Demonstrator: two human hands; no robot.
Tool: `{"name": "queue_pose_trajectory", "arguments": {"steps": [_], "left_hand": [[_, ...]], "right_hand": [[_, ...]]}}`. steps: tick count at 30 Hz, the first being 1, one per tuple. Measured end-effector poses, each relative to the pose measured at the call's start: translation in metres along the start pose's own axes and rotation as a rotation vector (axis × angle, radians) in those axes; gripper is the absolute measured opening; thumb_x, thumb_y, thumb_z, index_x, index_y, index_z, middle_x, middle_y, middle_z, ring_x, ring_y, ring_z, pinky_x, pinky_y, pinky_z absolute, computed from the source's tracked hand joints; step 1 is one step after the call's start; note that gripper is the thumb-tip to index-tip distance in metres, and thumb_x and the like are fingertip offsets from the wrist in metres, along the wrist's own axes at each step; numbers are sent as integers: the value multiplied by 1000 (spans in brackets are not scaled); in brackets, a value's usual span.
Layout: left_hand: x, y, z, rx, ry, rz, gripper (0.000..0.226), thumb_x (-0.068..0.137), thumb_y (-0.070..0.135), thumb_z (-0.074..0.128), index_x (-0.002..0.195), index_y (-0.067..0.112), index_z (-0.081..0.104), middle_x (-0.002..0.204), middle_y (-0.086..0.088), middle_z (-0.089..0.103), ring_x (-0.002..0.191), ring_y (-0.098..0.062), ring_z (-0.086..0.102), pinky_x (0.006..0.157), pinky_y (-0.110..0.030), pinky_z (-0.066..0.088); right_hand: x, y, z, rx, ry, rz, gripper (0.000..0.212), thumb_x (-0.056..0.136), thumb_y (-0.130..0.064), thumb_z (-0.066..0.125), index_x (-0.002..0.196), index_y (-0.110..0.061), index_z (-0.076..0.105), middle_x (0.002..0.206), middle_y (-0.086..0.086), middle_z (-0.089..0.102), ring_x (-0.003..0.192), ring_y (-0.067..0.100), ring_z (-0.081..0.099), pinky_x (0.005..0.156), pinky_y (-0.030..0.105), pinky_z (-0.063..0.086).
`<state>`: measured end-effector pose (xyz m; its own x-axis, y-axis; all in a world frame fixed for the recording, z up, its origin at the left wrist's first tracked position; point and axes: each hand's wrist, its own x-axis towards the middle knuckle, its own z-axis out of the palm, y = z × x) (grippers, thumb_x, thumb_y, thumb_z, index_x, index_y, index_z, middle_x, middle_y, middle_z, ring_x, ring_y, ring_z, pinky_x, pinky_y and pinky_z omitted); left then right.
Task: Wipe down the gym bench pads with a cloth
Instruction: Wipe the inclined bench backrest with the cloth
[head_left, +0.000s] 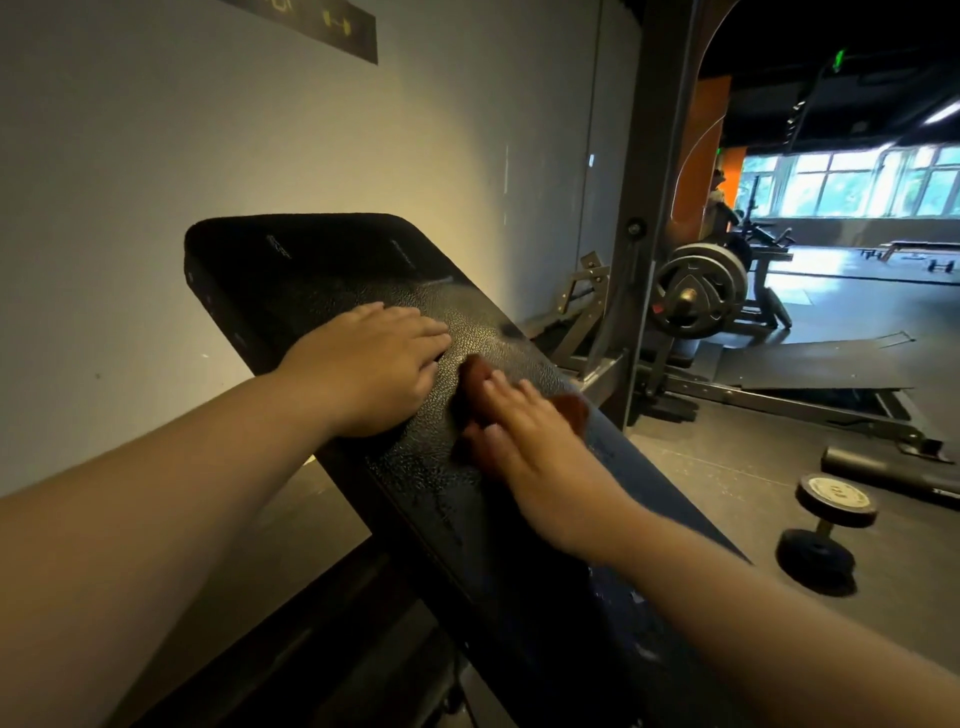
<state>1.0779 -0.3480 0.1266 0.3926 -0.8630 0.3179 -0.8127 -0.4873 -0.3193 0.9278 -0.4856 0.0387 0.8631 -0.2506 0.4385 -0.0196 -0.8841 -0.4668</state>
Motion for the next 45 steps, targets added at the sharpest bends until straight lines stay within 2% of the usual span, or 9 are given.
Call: {"name": "queue_pose_trajectory", "arguments": {"steps": [4,9,16,22,28,32,35,41,45], "left_hand": [[-3,2,-2,12,-19,-4,52,107,40,22,158,28,19,166,11,12,153,-11,7,123,-35,3],[-6,7,-1,8,8,-20,51,107,39,25,156,25,25,165,7,19,152,-15,13,123,-38,7],[-11,9,-1,44,15,-46,50,107,36,27,156,24,28,164,6,22,152,-15,15,122,-39,9],[-23,43,8,69,-41,-111,61,105,42,19,158,12,16,167,-6,10,154,-22,4,124,-46,3],[-21,45,15,112,-17,-115,64,104,46,13,158,12,13,167,-6,8,154,-23,3,124,-46,3],[-21,46,14,125,-38,-114,65,103,48,13,158,12,12,167,-6,6,154,-23,2,124,-47,2],[-22,46,12,118,-39,-122,65,103,48,13,158,12,12,167,-6,6,154,-23,1,124,-47,1],[-22,45,14,135,-30,-116,65,103,47,12,158,12,10,167,-6,5,154,-23,1,124,-47,2],[-23,46,12,136,-51,-118,66,103,48,11,158,12,9,167,-5,3,154,-21,-2,124,-48,0]], "right_hand": [[-55,-5,-7,11,-148,-197,56,106,-42,34,155,-48,7,158,-38,-6,143,-16,-16,110,9,-13],[-14,26,-14,-8,-19,163,56,108,-39,29,160,-31,8,167,-13,-2,154,17,-8,120,34,-6],[-79,-24,9,-2,-138,-320,56,107,-36,38,159,-37,15,164,-25,4,150,-6,-9,114,9,-11],[-39,68,-21,-28,-1,286,57,109,-35,32,161,-25,11,168,-3,5,155,23,0,122,35,-4],[-98,24,-4,-46,-92,-123,58,107,-41,33,158,-40,8,161,-33,-5,145,-11,-18,111,7,-16],[-64,82,-22,-234,-34,238,58,107,-45,25,160,-31,4,165,-17,-7,148,9,-27,122,34,-14],[-41,77,-22,-102,7,343,56,109,-36,30,160,-19,14,168,0,5,155,22,-6,120,30,-6],[-101,39,-7,-10,-79,-145,56,106,-32,42,158,-32,20,165,-19,10,151,-4,-2,119,13,-4],[-74,97,-30,-18,-14,303,57,108,-32,37,160,-21,18,167,2,12,154,15,4,123,27,2]]}}
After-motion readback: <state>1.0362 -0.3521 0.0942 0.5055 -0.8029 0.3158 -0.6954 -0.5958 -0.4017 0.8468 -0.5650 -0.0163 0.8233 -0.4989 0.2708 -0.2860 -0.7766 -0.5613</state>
